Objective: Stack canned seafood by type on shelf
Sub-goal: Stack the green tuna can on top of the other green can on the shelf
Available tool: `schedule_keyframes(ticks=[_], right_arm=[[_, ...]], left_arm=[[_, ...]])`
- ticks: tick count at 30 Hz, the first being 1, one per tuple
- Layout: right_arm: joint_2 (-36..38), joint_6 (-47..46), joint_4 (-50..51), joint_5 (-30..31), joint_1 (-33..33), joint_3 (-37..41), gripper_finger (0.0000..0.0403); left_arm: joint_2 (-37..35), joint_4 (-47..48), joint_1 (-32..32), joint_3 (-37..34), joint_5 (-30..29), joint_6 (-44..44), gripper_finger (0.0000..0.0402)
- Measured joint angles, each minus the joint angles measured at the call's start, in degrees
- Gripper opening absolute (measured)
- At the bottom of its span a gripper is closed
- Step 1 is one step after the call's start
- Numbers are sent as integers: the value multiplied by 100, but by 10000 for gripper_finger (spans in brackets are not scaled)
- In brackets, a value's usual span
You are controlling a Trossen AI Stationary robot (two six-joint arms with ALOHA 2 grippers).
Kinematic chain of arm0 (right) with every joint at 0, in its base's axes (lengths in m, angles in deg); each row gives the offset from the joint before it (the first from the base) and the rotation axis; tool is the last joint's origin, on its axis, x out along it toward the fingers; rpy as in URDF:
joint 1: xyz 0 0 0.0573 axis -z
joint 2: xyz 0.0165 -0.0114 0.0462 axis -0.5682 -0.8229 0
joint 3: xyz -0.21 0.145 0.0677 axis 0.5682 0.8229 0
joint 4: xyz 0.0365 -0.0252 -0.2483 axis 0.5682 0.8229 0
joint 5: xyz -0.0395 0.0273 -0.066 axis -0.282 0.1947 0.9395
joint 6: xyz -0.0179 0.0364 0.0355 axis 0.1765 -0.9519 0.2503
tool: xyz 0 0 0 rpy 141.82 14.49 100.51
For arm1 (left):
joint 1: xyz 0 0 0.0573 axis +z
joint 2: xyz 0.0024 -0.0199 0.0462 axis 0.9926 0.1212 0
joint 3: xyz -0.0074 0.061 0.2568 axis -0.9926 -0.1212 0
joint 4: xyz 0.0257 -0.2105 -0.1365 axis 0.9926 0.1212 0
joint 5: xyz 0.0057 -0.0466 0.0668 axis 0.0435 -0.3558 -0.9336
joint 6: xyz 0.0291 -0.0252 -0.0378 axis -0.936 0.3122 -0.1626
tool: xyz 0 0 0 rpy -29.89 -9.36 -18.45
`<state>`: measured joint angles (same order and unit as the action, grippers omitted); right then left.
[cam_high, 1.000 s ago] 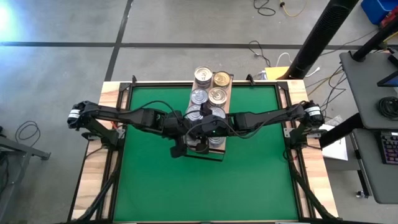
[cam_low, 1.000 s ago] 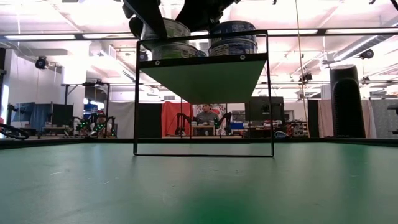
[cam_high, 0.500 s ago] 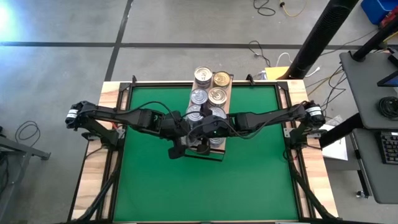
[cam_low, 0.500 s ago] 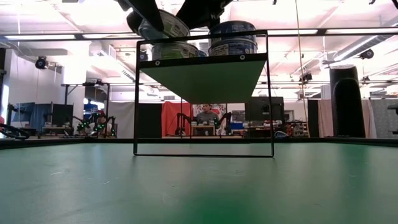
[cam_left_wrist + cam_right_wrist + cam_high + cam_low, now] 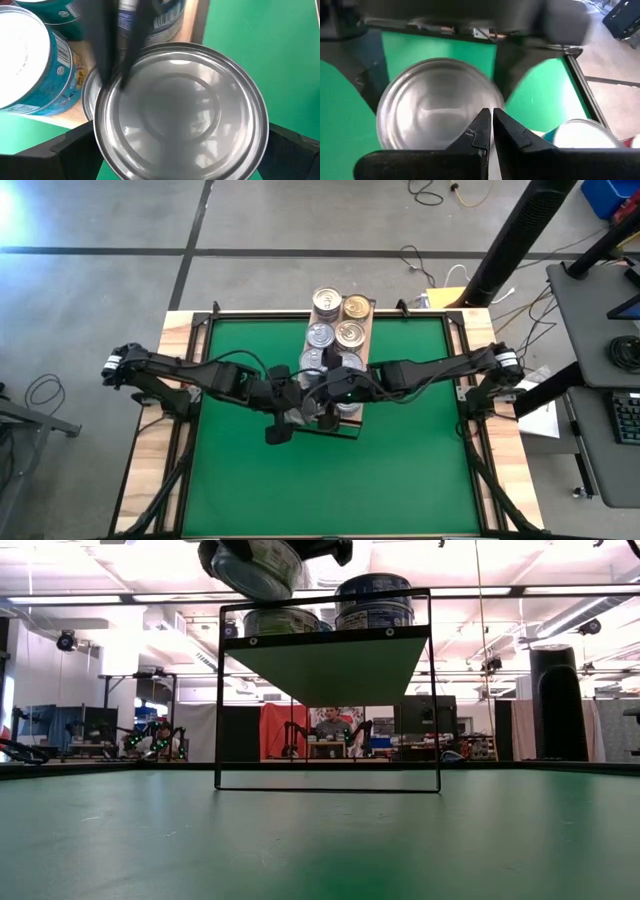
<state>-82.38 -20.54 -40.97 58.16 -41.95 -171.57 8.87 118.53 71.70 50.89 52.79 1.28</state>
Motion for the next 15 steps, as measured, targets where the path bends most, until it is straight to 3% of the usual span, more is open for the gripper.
schedule_keyframes(ticks=[9, 15], right_arm=[[369, 93, 204, 9, -155, -77, 13], [370, 1294, 428, 51, -774, -113, 13]], left_arm=[[-265, 2, -138, -4, -344, 69, 400], [-313, -82, -124, -9, 15, 178, 400]])
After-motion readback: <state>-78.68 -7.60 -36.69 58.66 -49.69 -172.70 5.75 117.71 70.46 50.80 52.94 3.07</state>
